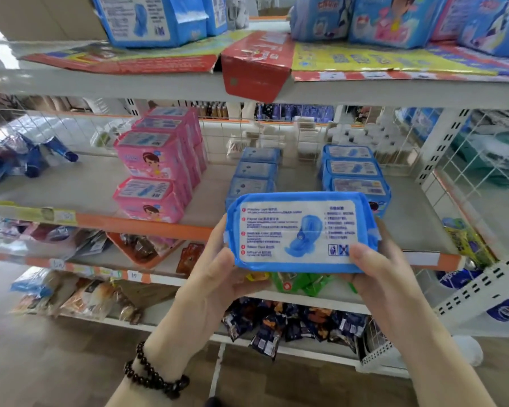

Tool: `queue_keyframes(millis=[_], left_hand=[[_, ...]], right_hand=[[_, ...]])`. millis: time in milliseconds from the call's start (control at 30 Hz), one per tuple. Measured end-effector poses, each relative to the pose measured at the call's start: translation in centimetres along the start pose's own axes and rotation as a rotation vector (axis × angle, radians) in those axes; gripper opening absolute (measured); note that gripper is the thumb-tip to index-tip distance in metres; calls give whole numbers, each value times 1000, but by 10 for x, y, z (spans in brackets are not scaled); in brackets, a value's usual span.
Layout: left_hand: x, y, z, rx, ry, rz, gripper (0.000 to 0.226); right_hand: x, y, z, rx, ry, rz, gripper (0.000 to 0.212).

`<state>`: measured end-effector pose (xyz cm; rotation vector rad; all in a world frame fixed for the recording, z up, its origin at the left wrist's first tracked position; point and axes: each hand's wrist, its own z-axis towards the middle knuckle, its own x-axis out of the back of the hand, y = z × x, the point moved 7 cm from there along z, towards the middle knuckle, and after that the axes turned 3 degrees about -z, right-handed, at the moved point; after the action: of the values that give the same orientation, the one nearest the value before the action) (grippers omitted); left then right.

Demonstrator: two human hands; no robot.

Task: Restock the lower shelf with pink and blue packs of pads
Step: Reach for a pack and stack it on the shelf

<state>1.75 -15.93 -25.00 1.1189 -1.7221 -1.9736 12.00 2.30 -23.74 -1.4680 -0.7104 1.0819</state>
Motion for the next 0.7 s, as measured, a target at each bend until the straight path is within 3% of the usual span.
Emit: queue_keyframes(millis=[100, 333, 533, 633, 700], left_hand=[[9, 8, 1, -13, 28, 15, 105], [45, 19, 14, -39, 29, -40, 81], [93, 26, 24, -78, 67, -122, 73], [113, 29, 30, -92, 71, -130, 77], [122, 32, 36, -107, 46, -130, 85]], right_hand=[[-11, 4, 7, -5, 12, 4, 113], [-44, 16, 24, -36, 12, 17, 110], [-72, 35, 47, -214, 24, 69, 128], [-86, 43, 52, -316, -58, 105, 118], [-98, 43, 51, -376, -149, 123, 98]])
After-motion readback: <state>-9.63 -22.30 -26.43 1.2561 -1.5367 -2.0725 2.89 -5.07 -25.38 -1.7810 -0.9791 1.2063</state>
